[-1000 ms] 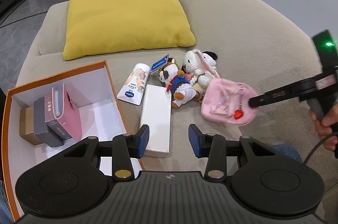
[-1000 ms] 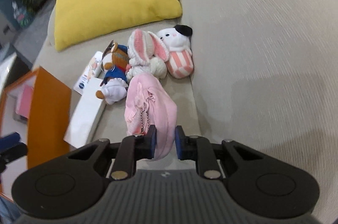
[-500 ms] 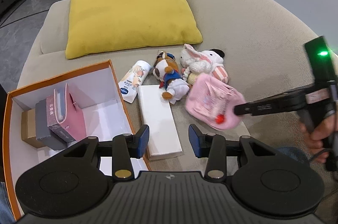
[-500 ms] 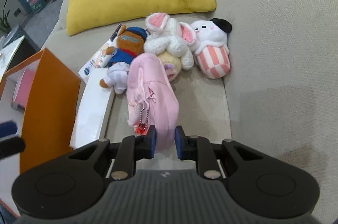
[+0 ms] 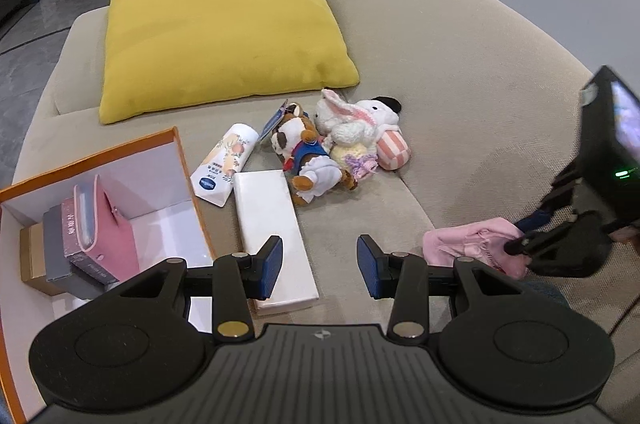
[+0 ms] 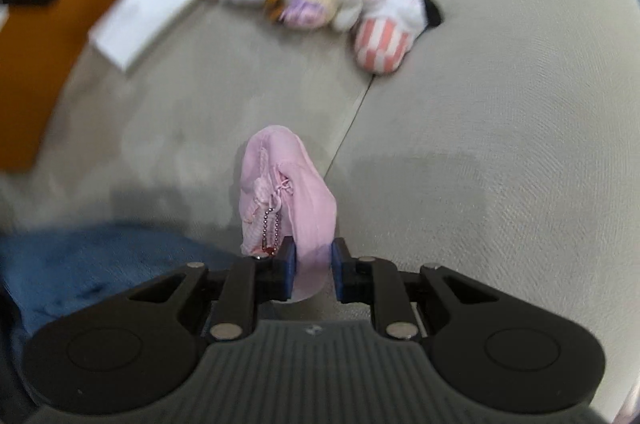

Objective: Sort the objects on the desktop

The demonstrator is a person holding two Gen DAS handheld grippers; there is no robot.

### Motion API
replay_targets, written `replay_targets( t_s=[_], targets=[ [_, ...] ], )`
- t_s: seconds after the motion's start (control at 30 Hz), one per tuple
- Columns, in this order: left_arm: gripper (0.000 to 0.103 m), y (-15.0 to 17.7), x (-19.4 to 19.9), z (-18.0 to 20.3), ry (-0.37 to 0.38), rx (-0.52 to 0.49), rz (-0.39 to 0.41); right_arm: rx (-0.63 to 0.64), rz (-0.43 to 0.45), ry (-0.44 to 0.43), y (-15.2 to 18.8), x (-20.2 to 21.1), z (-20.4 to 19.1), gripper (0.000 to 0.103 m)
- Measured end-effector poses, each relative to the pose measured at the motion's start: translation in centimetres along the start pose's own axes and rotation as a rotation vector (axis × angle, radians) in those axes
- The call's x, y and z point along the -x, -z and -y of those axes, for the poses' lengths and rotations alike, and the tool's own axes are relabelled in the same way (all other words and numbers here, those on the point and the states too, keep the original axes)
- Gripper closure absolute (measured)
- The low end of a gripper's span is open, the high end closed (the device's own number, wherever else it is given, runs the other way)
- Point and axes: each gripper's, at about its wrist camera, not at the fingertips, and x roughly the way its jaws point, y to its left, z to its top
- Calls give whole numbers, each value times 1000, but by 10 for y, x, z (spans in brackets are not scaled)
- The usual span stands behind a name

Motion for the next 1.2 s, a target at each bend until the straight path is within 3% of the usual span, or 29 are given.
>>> replay_targets(
  t_s=[0.07, 0.3, 0.5, 0.73, 0.83, 0.87, 0.97, 1.2],
  targets=[
    [55, 0, 3, -4, -8, 3, 1, 14, 10, 45, -7, -4, 0, 83],
    [55, -4, -5, -19, -37, 16, -17, -107, 122, -53, -27, 0, 13, 82],
    [55, -9, -14, -23, -37, 14, -30, -256, 217, -136, -11, 6, 21, 77],
    [55, -15, -27, -10, -35, -32, -46, -405, 261, -217, 14, 5, 35, 69],
    [55, -23, -39, -10, -62, -66, -60, -408, 257, -242, 18, 1, 36, 70],
    [55, -26, -44, -11, -79, -75, -69, -410, 256, -248, 19, -1, 36, 78],
    [55, -38, -59, -14, -121, -117, -85, -397, 272, -244, 17, 0, 38, 82],
    [57, -82, -112, -23, -179, -198, -179, -350, 371, -177, -22, 16, 58, 82]
  ],
)
